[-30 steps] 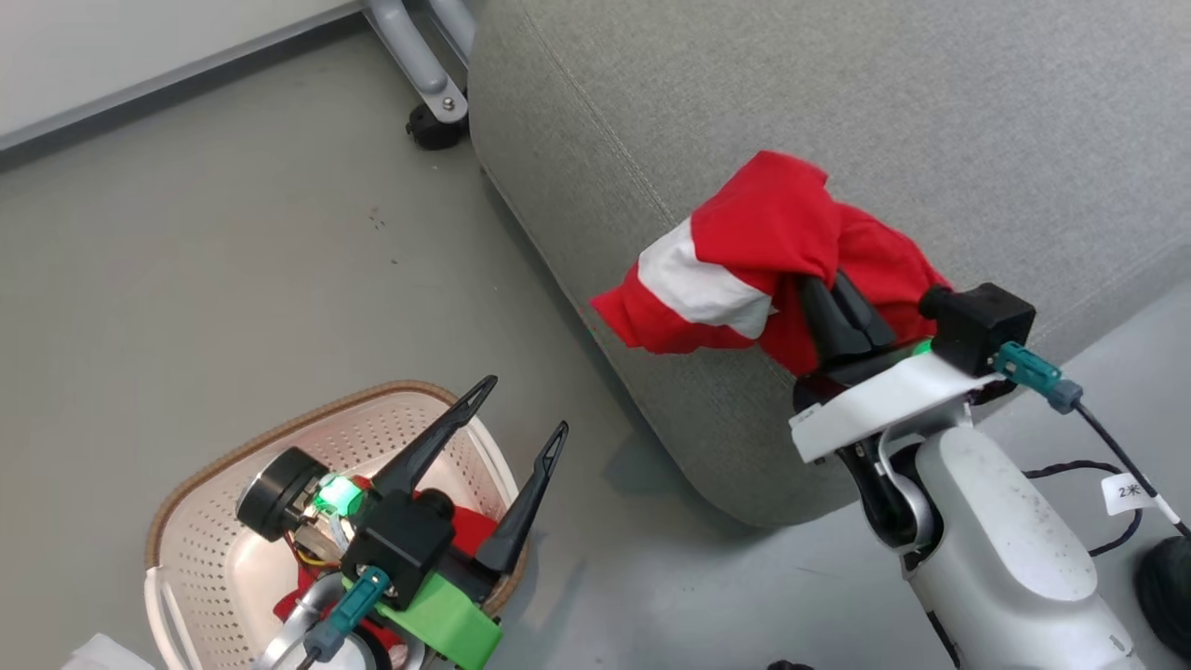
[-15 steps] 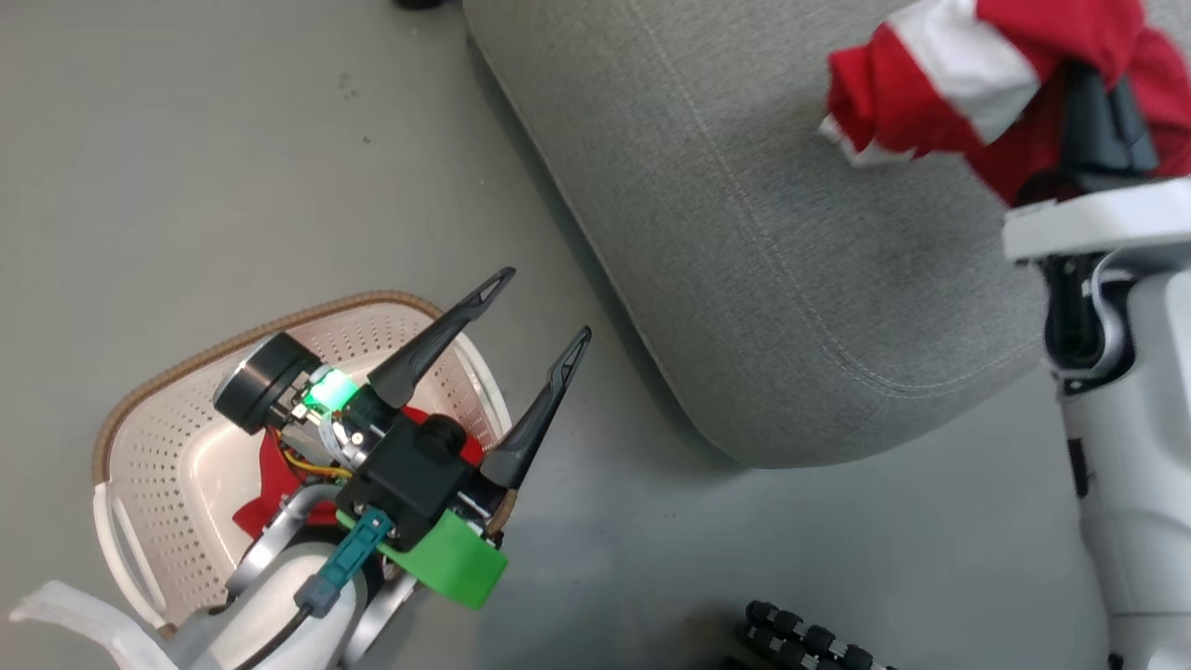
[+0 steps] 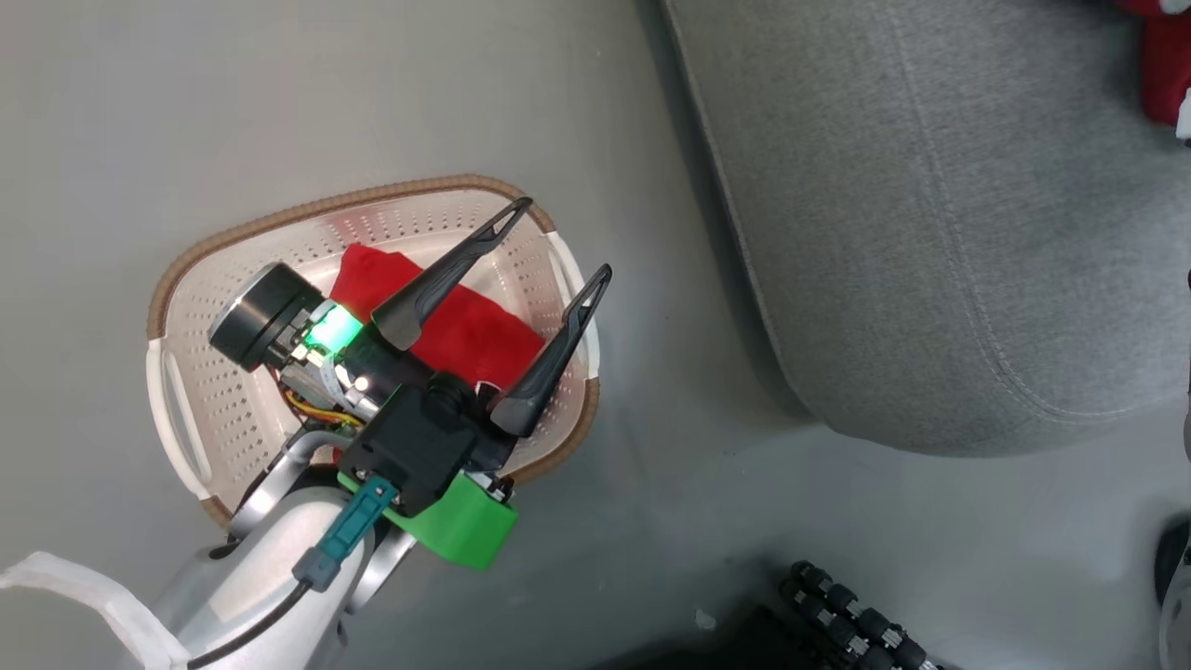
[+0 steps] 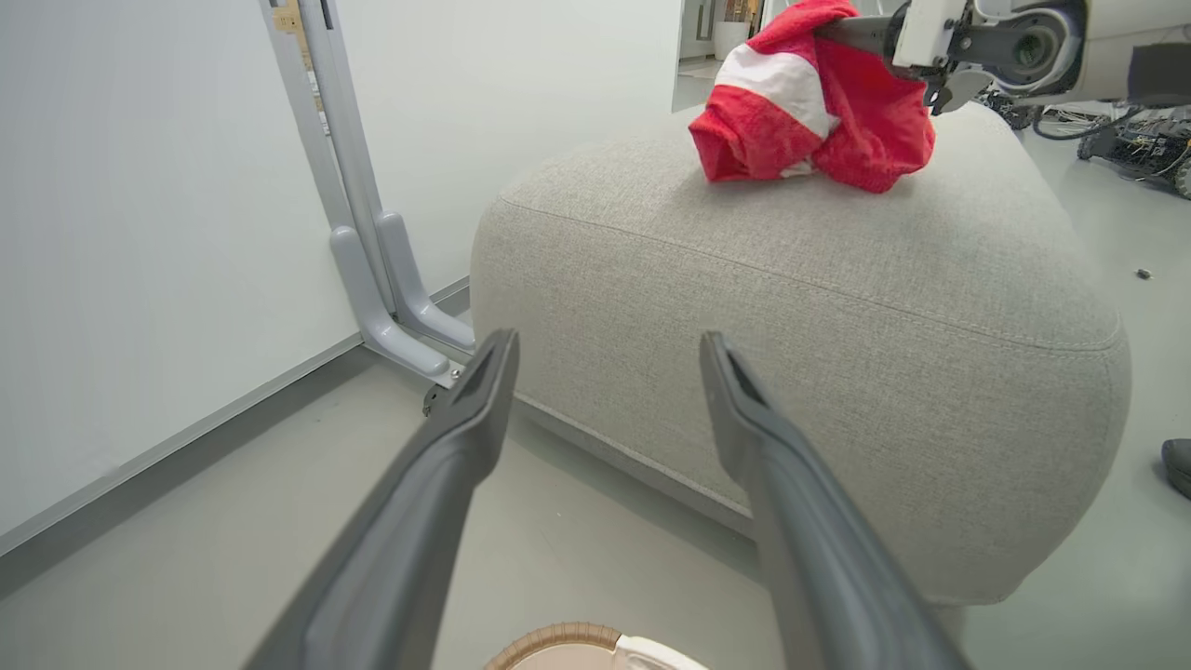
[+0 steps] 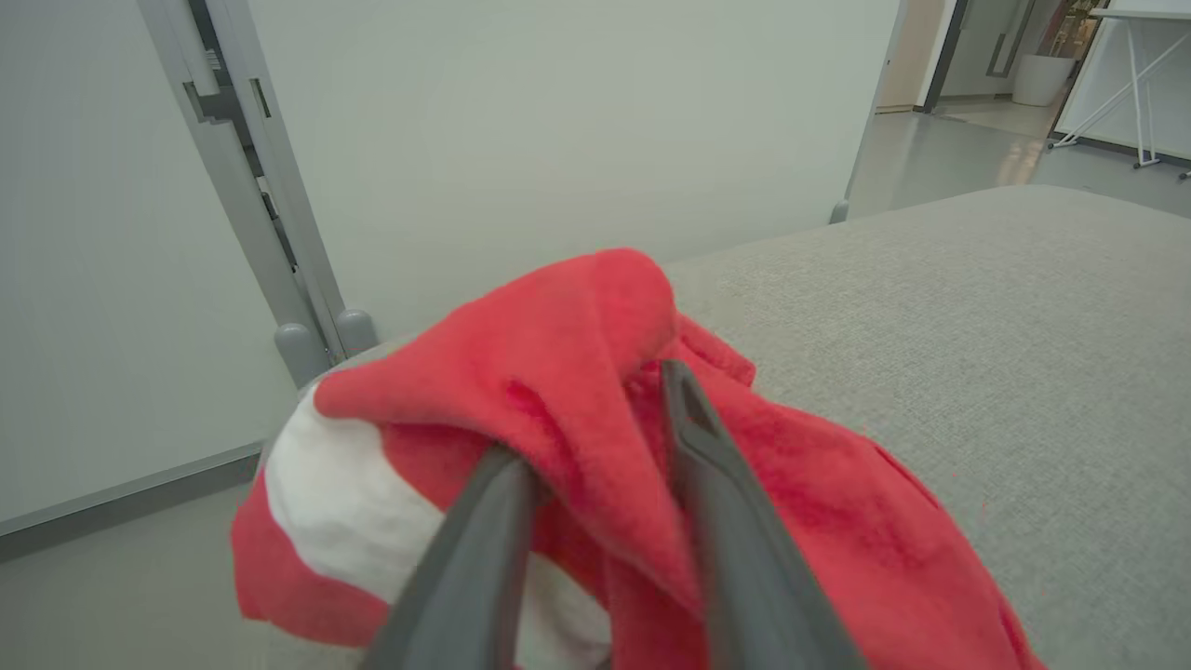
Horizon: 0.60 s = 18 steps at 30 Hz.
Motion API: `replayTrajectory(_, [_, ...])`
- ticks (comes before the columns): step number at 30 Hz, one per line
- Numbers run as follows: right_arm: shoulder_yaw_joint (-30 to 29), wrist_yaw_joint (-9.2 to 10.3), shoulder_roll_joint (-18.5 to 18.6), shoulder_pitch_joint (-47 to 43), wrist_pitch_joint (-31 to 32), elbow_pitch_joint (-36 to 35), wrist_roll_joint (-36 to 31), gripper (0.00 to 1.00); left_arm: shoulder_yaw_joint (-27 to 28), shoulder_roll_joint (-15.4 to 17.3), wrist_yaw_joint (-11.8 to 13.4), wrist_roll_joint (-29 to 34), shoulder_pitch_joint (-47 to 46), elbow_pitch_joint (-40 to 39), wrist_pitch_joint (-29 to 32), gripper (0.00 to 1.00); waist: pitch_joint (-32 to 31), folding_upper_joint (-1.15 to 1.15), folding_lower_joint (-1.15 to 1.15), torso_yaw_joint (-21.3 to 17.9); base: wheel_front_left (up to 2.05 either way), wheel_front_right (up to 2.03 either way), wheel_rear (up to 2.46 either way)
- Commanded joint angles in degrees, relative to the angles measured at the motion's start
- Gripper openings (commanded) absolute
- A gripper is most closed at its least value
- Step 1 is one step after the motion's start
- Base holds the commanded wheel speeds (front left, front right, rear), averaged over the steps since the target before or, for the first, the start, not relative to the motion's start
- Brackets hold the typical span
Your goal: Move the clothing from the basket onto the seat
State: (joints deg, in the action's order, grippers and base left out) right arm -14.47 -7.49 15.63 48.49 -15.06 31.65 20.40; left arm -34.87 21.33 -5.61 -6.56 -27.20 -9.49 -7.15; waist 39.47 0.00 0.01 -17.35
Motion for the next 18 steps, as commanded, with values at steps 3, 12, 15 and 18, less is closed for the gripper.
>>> replayTrajectory(3, [-0.9, 0.0, -0.68, -0.58, -0.17, 1.02, -0.9, 1.0, -0.08, -0.19, 0.2, 0.23, -1.19, 0.8, -0.92, 1.0, 2.91, 0.0, -0.01, 3.02, 0.0, 0.0, 0.0])
replayTrajectory(12, [-2.11, 0.0, -4.84, -8.71, -0.17, -5.02, -3.55, 1.0, 0.66, -0.46, 2.32, -0.22, 0.15, 3.52, -2.83, 1.0, -0.69, 0.0, -0.01, 2.35, 0.0, 0.0, 0.0])
replayTrajectory(15, [-1.9, 0.0, -6.3, -12.9, -0.17, -9.07, -5.1, 1.0, 1.06, -1.12, 3.57, -0.79, 1.3, 4.77, -3.89, 1.0, -2.89, 0.0, -0.01, 2.67, 0.0, 0.0, 0.0])
replayTrajectory(18, [-1.34, 0.0, -8.05, -16.63, -0.17, -13.24, -6.42, 1.0, 1.24, -1.85, 4.38, -1.37, 2.19, 6.22, -5.12, 1.0, -5.13, 0.0, -0.01, 3.27, 0.0, 0.0, 0.0])
